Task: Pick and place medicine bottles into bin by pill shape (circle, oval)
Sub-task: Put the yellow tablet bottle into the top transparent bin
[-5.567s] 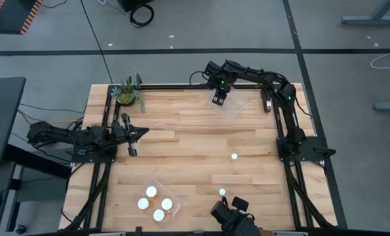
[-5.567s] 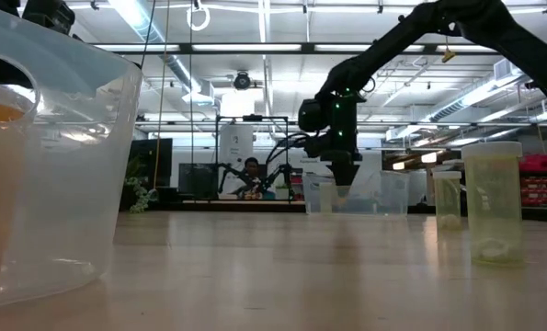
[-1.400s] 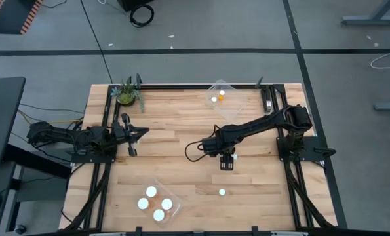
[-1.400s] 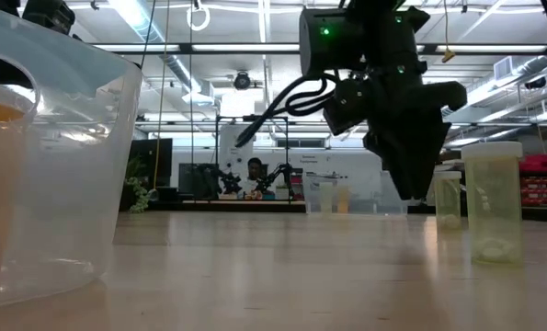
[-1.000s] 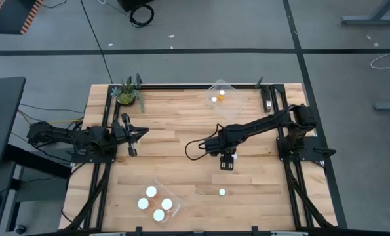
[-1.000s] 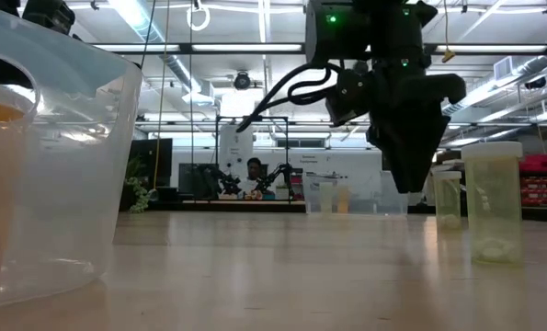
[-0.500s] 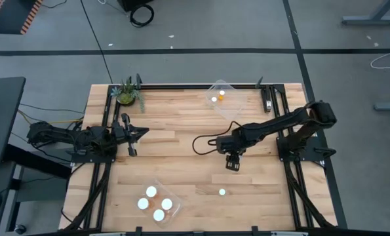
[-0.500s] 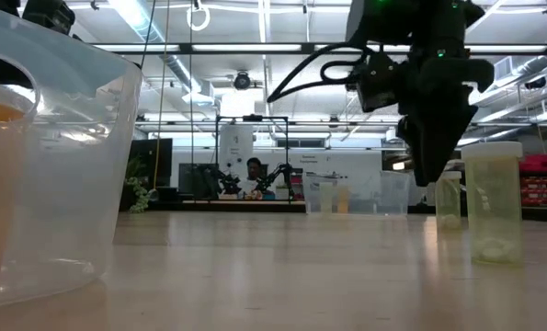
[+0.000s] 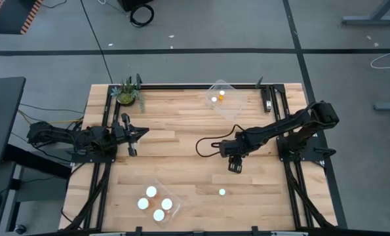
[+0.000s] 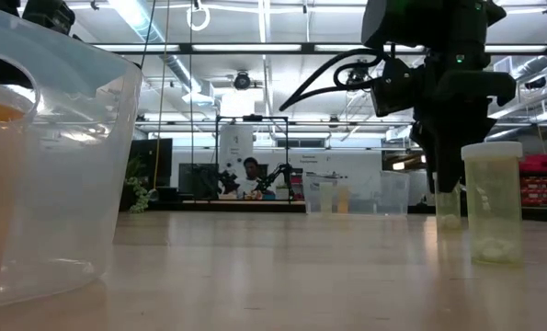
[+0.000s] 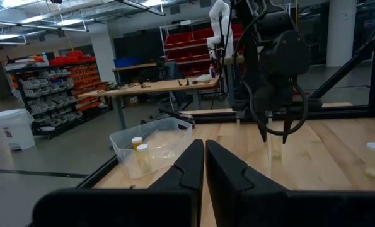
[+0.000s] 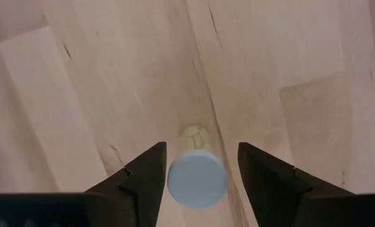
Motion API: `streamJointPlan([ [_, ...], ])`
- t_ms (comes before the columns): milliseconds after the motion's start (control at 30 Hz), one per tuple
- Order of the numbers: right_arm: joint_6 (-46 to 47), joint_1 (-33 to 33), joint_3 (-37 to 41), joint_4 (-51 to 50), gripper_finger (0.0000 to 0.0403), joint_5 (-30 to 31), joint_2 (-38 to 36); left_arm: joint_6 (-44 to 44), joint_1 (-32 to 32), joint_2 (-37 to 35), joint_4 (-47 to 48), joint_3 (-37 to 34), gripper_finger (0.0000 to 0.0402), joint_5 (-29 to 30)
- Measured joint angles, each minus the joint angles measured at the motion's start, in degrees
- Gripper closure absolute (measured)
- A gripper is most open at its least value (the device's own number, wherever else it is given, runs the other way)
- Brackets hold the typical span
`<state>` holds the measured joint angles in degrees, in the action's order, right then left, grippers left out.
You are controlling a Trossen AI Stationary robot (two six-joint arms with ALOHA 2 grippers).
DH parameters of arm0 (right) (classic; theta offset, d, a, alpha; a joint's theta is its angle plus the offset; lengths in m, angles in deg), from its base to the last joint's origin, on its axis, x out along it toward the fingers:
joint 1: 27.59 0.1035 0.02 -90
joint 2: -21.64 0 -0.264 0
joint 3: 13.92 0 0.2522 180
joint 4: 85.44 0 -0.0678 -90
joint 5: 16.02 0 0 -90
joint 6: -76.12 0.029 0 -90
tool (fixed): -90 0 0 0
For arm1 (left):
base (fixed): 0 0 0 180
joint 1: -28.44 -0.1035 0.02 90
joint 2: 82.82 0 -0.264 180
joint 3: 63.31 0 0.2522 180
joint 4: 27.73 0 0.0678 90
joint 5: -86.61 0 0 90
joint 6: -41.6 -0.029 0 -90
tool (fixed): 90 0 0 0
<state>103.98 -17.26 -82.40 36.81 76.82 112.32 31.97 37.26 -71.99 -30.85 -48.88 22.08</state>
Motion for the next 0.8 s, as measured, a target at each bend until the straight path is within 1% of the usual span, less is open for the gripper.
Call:
streamJointPlan([
  [300, 0.24, 0.00, 0.00, 0.00, 0.0243, 0.14, 0.00, 0.00, -0.02, 0.02, 0.02, 0.00, 0.0366, -0.02],
  [433, 0.24, 0.00, 0.00, -0.02, 0.0258, 0.14, 0.00, 0.00, -0.02, 0.00, 0.02, 0.00, 0.0369, -0.02],
  [633, 0.11, 0.00, 0.00, -0.02, 0.0266, 0.13, 0.00, 0.00, -0.02, 0.01, 0.00, 0.00, 0.0378, -0.02],
  [800, -1.56, -0.74, -2.02, -1.62, 0.0266, 0.11, 0.00, 0.00, -0.02, 0.02, 0.02, 0.00, 0.0373, -0.01],
])
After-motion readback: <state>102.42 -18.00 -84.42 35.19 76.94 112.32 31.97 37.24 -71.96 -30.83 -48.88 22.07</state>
